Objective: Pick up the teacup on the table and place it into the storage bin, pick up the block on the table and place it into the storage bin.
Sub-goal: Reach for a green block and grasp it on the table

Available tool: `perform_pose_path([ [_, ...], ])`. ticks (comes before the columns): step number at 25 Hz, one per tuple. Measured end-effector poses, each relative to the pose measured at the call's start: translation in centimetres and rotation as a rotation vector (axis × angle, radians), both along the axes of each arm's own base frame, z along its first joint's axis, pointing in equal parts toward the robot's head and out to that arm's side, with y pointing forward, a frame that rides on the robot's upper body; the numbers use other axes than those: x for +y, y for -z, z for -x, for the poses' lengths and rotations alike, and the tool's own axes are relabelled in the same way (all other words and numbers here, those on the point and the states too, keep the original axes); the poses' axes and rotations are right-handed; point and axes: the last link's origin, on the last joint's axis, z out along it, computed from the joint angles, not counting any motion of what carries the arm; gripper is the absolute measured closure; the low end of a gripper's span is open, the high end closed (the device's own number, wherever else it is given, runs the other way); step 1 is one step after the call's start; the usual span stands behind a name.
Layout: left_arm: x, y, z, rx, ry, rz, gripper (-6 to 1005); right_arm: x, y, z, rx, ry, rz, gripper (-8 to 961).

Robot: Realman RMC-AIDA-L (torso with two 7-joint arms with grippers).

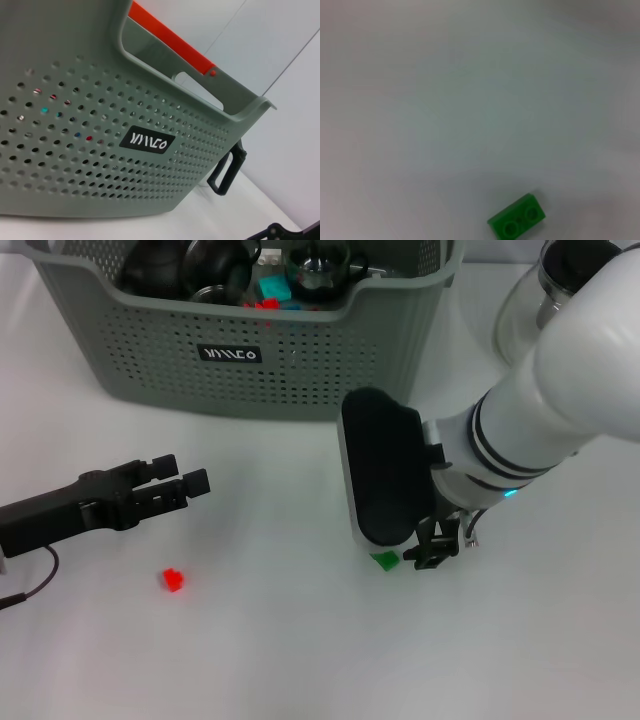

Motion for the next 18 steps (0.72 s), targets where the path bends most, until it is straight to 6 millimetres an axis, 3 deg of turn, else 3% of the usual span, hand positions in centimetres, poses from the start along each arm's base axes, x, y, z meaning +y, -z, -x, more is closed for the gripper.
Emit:
perform_pose_path([
  [18, -0.05, 0.01, 0.08, 0.002, -0.004, 0.000, 233, -0.12, 0.93, 0.62, 0.054, -0.018, 0.001, 197],
])
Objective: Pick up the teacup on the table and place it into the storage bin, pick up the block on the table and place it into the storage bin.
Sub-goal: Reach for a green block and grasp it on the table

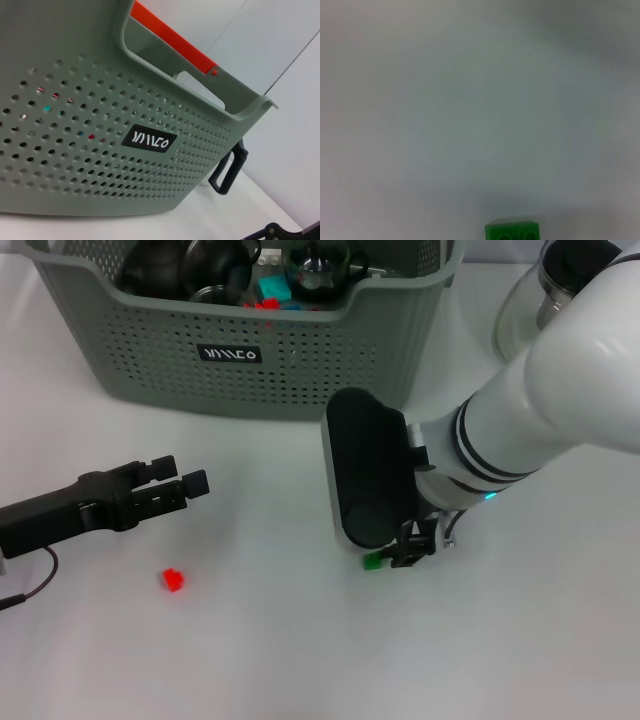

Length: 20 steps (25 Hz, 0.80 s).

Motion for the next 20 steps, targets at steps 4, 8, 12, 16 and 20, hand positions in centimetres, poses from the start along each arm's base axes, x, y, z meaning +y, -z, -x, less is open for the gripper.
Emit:
perform_pose_path([
  [4, 0.0, 0.0, 0.0, 0.000, -0.001, 0.000, 233, -0.1, 0.1, 0.2, 0.015, 0.002, 0.004, 196],
  [8, 0.0, 0.1, 0.1, 0.001, -0.005, -0.001, 233, -0.2, 0.1, 0.5, 0.035, 0.023, 0.010, 196],
  [12, -0.1, 0.1, 0.1, 0.002, -0.008, -0.002, 233, 0.1, -0.9, 0.8, 0.047, 0.125, -0.017, 201],
  [16, -0.1, 0.1, 0.1, 0.003, -0.008, -0.002, 234, 0.2, -2.1, 1.8, 0.121, 0.300, -0.015, 211],
  [20, 0.1, 0.1, 0.1, 0.009, -0.008, -0.002, 234, 0.1, -2.3, 2.3, 0.150, 0.445, -0.052, 220],
])
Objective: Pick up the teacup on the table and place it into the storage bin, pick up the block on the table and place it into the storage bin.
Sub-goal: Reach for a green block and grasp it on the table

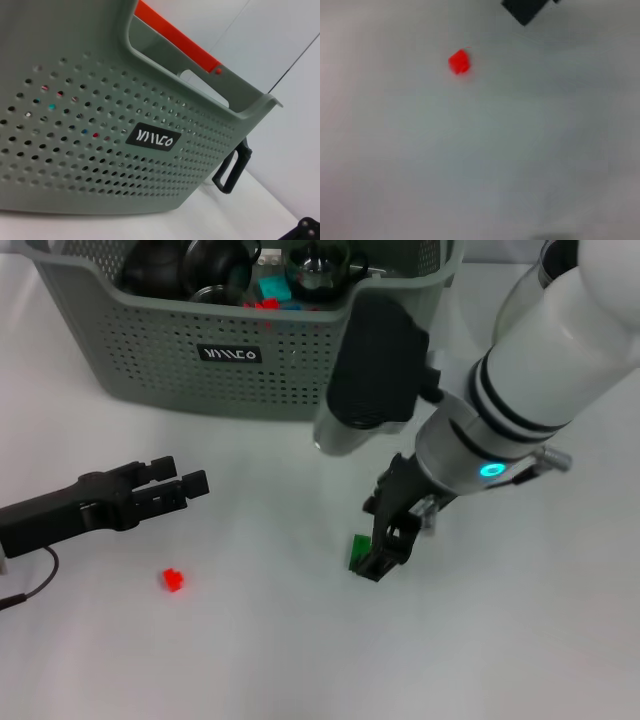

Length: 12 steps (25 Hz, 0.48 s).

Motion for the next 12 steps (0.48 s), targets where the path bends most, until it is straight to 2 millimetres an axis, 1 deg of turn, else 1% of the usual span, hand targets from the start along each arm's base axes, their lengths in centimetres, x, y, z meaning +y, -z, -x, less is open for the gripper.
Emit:
perform_pose_path([
  [3, 0.0, 0.1, 0.1, 0.005, -0.007, -0.001, 234, -0.5, 0.7, -0.3, -0.030, 0.057, -0.010, 228],
  [4, 0.0, 0.1, 0.1, 0.006, -0.008, -0.001, 234, -0.7, 1.2, -0.6, -0.050, 0.063, -0.011, 230],
  [6, 0.0, 0.1, 0.1, 0.006, -0.008, 0.000, 234, -0.7, 1.5, -0.8, -0.060, 0.065, -0.013, 235],
  [12, 0.0, 0.2, 0.1, 0.003, -0.007, 0.002, 235, -0.2, 1.9, -1.2, -0.053, 0.079, -0.047, 250],
])
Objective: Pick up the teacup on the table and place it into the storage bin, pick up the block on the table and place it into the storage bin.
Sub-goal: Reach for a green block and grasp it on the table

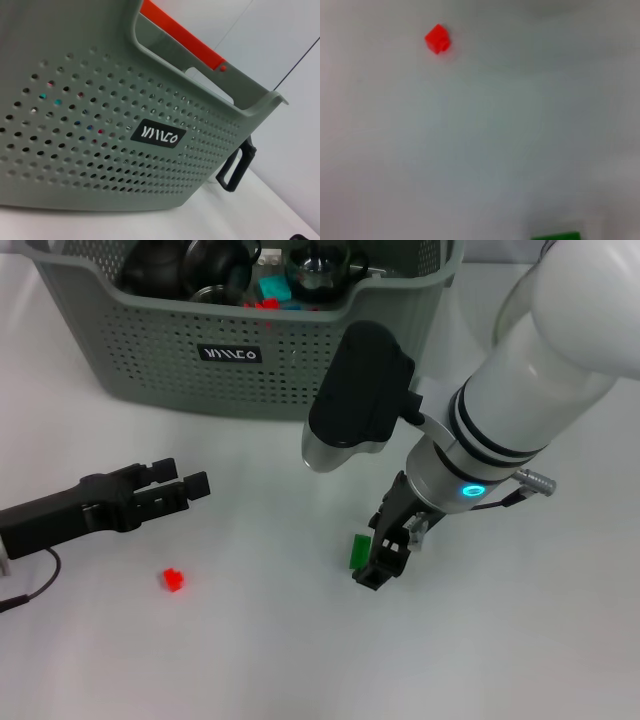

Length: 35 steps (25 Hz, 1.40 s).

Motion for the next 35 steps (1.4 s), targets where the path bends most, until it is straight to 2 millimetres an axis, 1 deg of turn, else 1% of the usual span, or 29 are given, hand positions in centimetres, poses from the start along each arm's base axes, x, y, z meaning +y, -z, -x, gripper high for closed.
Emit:
perform_pose_path([
  [5, 0.0, 0.1, -0.1, -0.003, 0.003, 0.001, 235, 0.2, 0.2, -0.2, -0.001, 0.004, -0.011, 262],
  [8, 0.1, 0.1, -0.1, -0.003, 0.004, 0.001, 235, 0.3, 0.3, -0.4, -0.011, 0.005, -0.015, 328],
  [18, 0.1, 0.0, -0.1, -0.002, 0.005, 0.001, 236, 0.2, 0.9, -0.2, -0.020, -0.039, -0.004, 327],
  [25, 0.1, 0.0, -0.1, -0.001, 0.005, 0.001, 236, -0.1, 1.3, -0.3, -0.029, -0.101, 0.022, 329],
  [35, 0.0, 0.0, 0.1, 0.002, -0.003, -0.001, 237, -0.1, 1.5, -0.2, -0.022, -0.120, 0.030, 328],
])
